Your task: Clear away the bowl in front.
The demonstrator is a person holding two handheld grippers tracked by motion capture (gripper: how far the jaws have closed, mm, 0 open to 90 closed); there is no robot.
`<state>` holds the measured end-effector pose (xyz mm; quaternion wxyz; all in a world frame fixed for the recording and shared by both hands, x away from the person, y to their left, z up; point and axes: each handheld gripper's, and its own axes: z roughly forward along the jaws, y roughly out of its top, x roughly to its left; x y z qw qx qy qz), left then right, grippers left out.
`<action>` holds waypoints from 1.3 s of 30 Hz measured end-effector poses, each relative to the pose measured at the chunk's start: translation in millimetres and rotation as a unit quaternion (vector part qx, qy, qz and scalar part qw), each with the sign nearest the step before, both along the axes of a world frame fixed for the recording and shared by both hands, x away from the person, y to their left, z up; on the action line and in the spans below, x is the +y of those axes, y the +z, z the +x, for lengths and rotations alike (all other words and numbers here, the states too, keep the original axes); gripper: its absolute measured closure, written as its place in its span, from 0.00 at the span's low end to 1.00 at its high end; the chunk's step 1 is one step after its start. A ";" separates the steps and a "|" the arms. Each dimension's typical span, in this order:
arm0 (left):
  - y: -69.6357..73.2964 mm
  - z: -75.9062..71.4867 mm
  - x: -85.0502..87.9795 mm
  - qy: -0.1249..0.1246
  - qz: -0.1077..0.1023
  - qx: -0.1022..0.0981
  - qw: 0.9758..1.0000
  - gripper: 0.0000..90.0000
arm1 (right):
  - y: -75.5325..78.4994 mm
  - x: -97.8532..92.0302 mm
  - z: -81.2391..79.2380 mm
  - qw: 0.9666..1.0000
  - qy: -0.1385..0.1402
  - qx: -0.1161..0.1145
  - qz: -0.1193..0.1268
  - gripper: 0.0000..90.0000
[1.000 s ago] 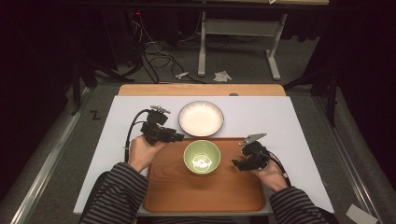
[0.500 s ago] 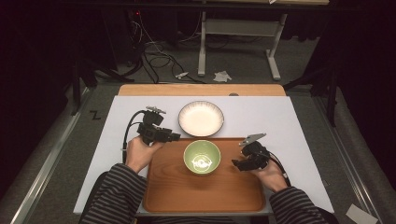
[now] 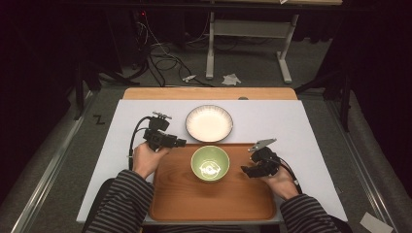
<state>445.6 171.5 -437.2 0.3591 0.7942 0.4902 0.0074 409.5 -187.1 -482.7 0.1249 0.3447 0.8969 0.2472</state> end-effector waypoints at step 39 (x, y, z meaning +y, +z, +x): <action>-40.2 4.3 -14.0 0.009 0.052 0.010 0.999 0.52 | 0.0 0.6 -1.6 1.000 0.003 0.002 -0.004 0.45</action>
